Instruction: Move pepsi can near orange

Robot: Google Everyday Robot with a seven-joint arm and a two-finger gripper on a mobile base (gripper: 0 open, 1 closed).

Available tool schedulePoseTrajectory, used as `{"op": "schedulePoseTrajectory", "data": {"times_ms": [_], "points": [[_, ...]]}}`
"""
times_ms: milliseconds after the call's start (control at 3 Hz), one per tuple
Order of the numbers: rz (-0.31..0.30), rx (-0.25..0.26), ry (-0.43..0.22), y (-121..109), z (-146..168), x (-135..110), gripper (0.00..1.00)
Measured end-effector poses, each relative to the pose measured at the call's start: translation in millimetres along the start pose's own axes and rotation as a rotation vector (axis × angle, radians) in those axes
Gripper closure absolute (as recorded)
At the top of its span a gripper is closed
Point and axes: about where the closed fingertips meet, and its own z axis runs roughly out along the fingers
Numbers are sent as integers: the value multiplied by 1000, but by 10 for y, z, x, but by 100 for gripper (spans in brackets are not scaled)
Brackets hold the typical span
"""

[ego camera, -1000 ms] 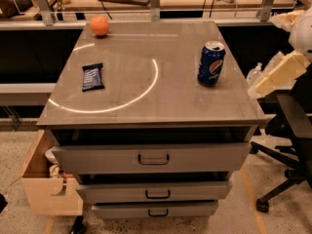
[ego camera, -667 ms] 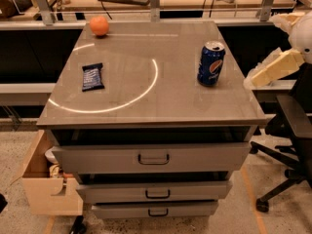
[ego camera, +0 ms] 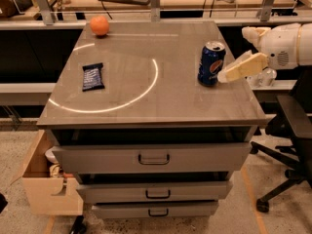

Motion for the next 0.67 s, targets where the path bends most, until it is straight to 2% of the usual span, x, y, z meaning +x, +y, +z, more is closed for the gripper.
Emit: {"op": "schedulePoseTrajectory", "data": {"times_ms": [333,667], "points": [[79,-41,-109,-4,344,117,0],[130,-43,-197,-18,567,218,0]]}}
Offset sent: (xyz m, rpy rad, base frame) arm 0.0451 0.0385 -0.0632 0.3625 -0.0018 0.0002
